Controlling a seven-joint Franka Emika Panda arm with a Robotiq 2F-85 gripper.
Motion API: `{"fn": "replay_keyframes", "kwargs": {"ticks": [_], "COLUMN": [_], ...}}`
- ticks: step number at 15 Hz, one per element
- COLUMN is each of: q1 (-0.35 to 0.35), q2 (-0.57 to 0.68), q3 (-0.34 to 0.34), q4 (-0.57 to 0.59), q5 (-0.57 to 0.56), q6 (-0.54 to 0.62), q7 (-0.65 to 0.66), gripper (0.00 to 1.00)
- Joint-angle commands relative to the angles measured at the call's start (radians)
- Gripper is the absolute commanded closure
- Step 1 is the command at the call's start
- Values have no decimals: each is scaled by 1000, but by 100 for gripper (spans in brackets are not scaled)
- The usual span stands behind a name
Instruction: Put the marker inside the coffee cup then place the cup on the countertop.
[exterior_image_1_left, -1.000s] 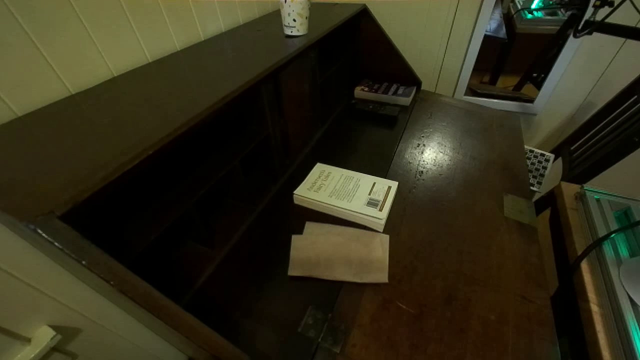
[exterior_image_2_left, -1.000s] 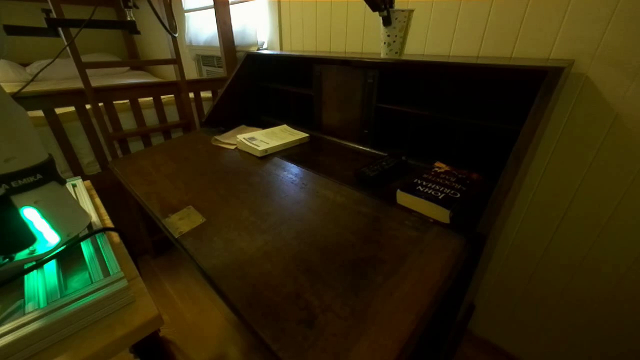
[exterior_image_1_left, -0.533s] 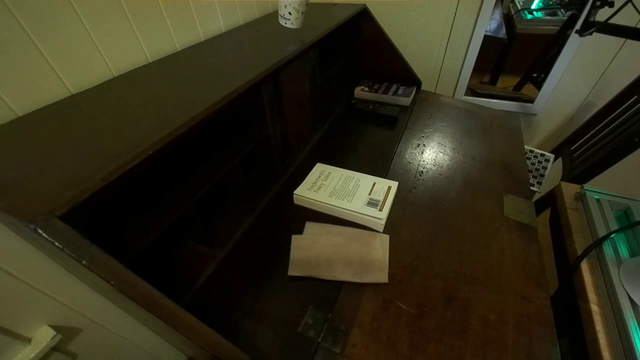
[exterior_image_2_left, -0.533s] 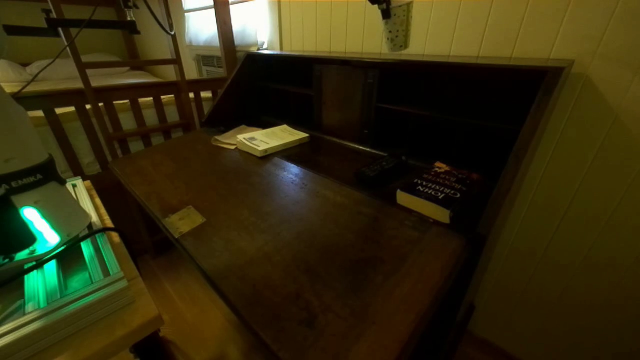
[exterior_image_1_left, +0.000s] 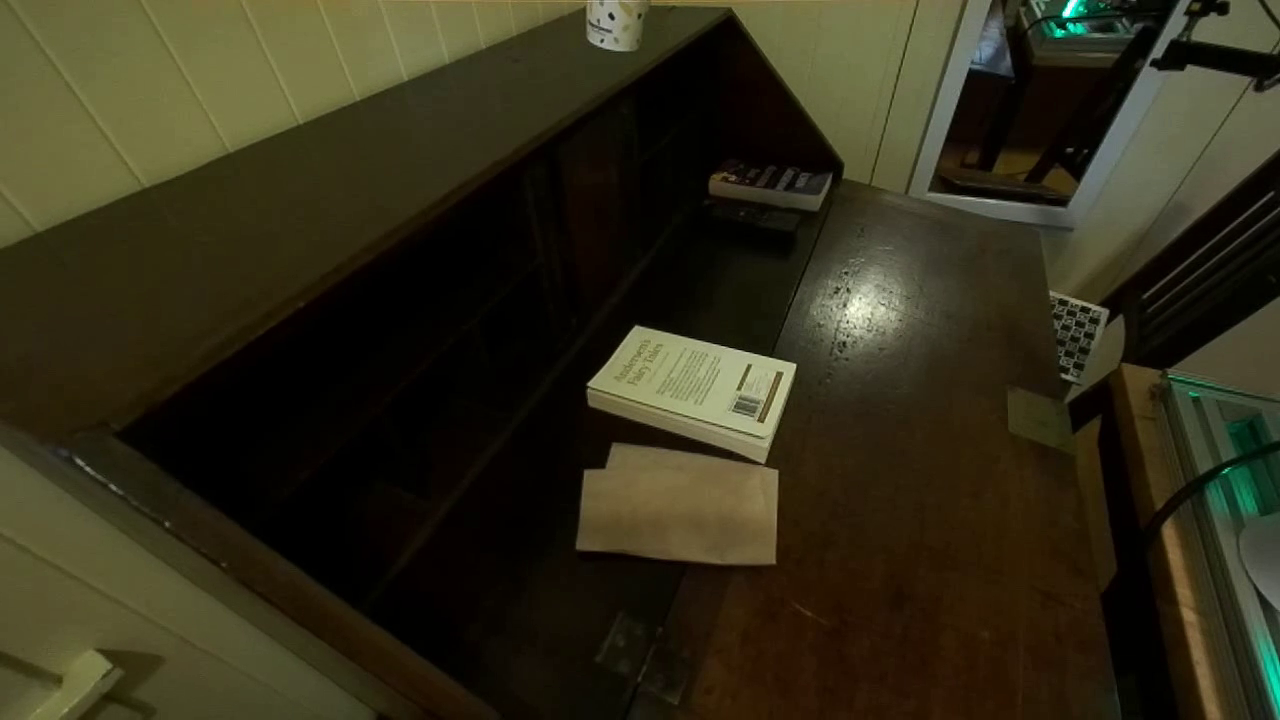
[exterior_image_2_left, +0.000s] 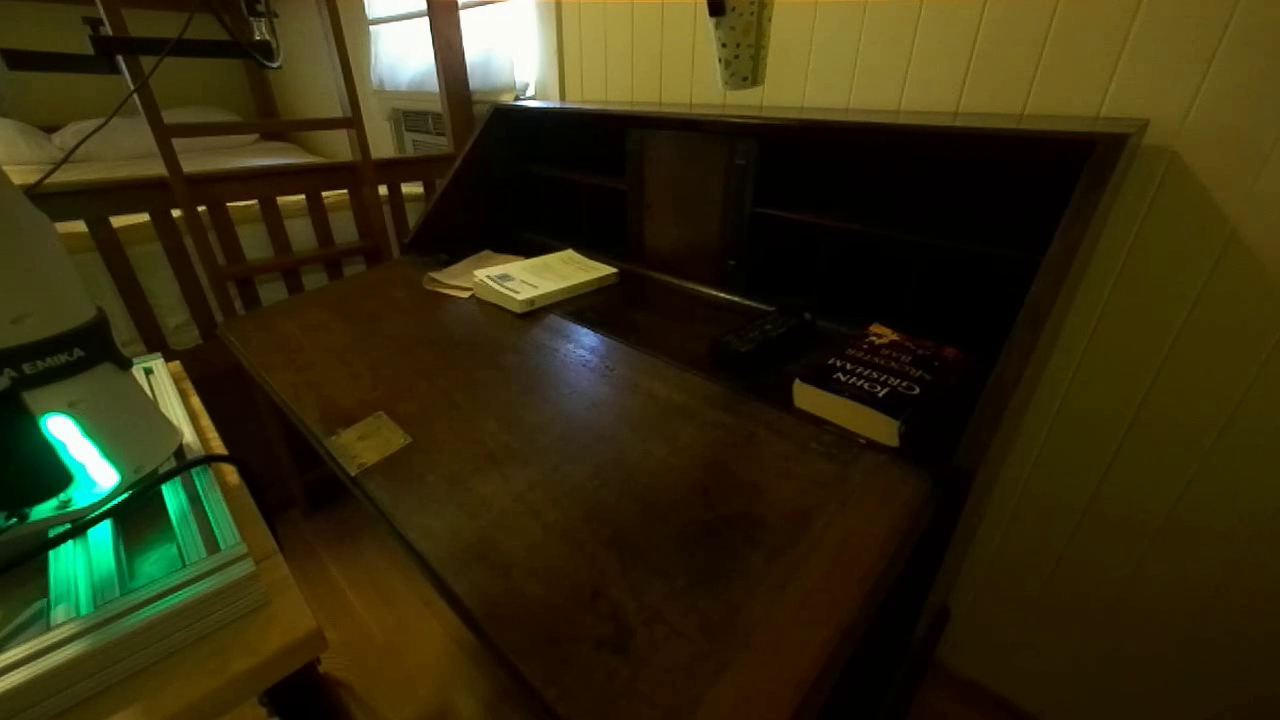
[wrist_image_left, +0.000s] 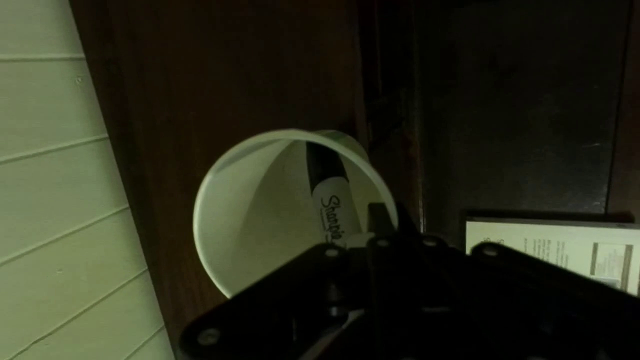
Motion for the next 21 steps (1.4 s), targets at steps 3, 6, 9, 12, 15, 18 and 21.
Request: {"fn": "replay_keyframes", "kwargs": {"ticks": [3, 6, 9, 12, 15, 18, 21], "q1": [54, 78, 93, 96, 92, 88, 81], "q2": [-176, -228, -272, -299, -315, -310, -291], "q3": [-10, -10, -14, -19, -26, -36, -41], "q4": [-225, -305, -377, -443, -498, -549, -590], "q5": [-28, -30, -48, -74, -121, -167, -247], "q6": [-21, -19, -13, 1, 24, 77, 133], "q7": [125, 174, 242, 316, 398, 492, 631], "gripper": [99, 99, 99, 99, 99, 99, 99]}}
